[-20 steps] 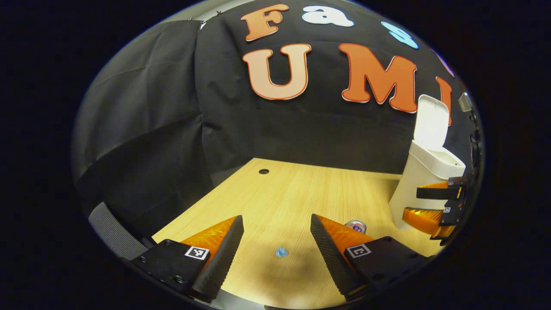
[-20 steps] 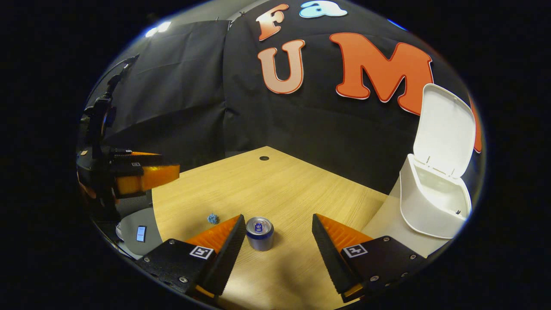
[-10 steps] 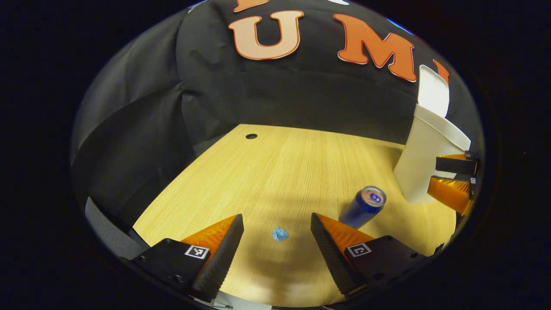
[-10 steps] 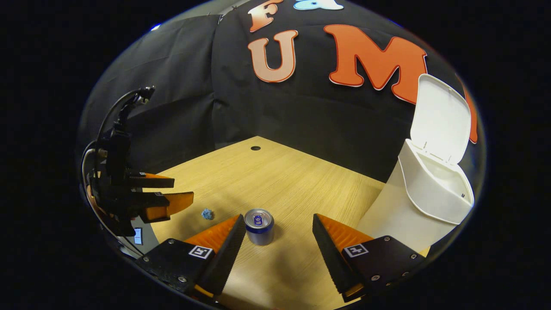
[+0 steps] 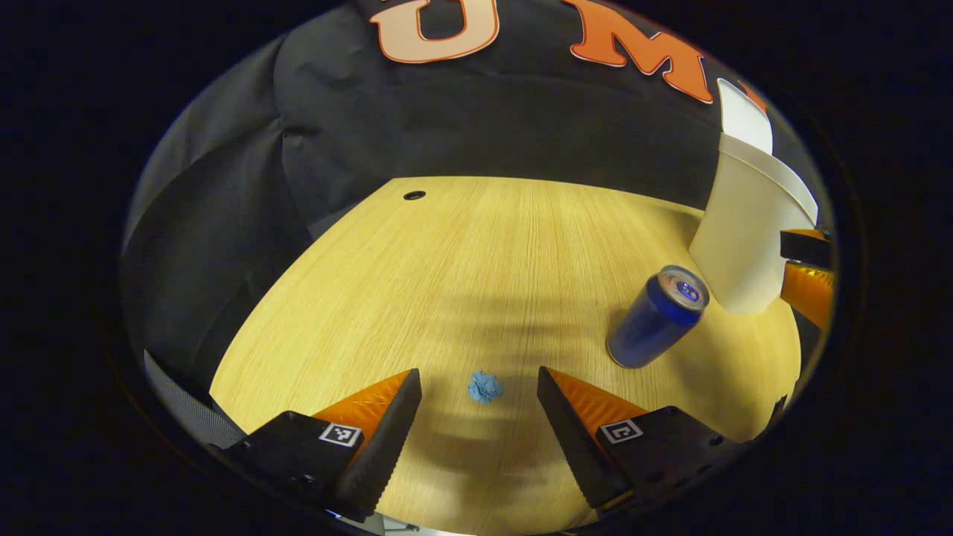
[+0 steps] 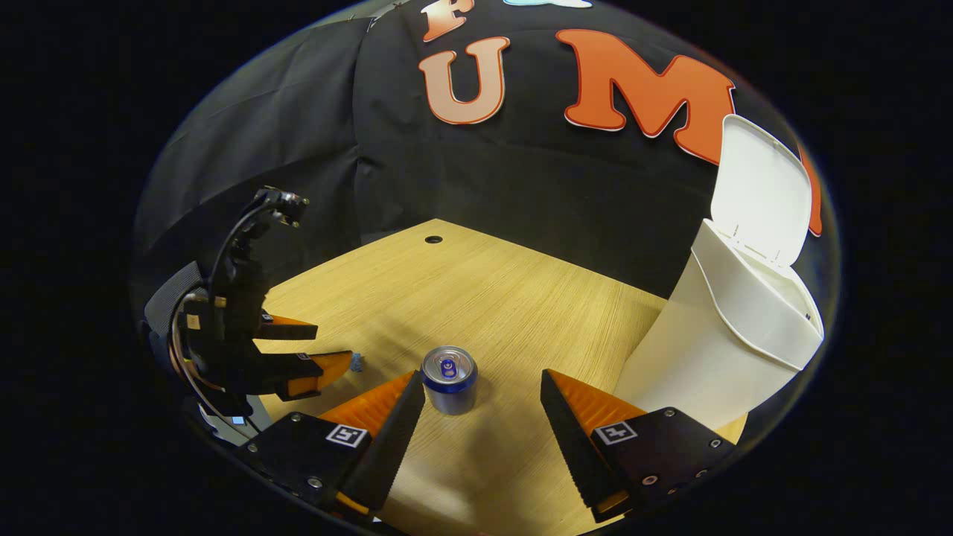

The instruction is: Press the lid of the desktop garbage bin to open it, pick up the crumpled paper on the desktop and throw it into the bin, then pick up the pop can on the desktop and drop it into the bin, and finally close the garbage bin lid.

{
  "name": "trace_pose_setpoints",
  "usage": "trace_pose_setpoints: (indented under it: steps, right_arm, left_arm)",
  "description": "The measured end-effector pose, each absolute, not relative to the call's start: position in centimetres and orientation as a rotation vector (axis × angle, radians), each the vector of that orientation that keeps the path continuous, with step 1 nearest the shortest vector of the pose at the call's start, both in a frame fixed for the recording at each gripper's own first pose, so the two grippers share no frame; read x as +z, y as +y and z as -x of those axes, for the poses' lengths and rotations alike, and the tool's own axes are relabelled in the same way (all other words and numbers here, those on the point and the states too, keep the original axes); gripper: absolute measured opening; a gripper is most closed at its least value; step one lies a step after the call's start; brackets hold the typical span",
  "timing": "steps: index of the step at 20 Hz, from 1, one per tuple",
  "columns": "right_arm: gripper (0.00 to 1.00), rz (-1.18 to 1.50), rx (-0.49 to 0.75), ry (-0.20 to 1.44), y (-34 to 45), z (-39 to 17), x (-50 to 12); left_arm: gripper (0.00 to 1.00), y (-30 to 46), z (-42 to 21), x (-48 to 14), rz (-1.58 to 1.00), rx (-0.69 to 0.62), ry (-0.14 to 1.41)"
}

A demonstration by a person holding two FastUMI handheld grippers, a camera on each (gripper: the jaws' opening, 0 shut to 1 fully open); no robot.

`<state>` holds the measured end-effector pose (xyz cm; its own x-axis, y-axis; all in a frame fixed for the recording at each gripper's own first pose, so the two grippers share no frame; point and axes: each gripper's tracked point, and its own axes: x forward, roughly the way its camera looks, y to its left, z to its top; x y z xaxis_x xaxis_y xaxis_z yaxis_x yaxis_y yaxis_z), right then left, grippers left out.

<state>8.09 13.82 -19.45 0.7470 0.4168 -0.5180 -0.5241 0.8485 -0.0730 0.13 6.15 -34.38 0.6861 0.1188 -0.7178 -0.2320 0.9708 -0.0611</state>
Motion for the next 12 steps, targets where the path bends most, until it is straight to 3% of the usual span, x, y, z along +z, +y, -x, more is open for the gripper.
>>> trace_pose_setpoints:
  steps: [7, 9, 12]
  right_arm:
    - [0.95, 0.214, 0.505, 0.569, 14.0, -8.2, -20.6]
    - [0.95, 0.217, 0.511, 0.581, 14.4, -8.3, -20.8]
    - [0.96, 0.230, 0.518, 0.594, 14.7, -8.5, -21.1]
  left_arm:
    - [0.98, 5.5, -1.5, -38.1, 0.147, 0.154, 0.843]
    - [0.89, 5.6, -1.5, -38.8, 0.154, 0.148, 0.859]
    - [0.70, 5.7, -1.7, -39.5, 0.163, 0.141, 0.890]
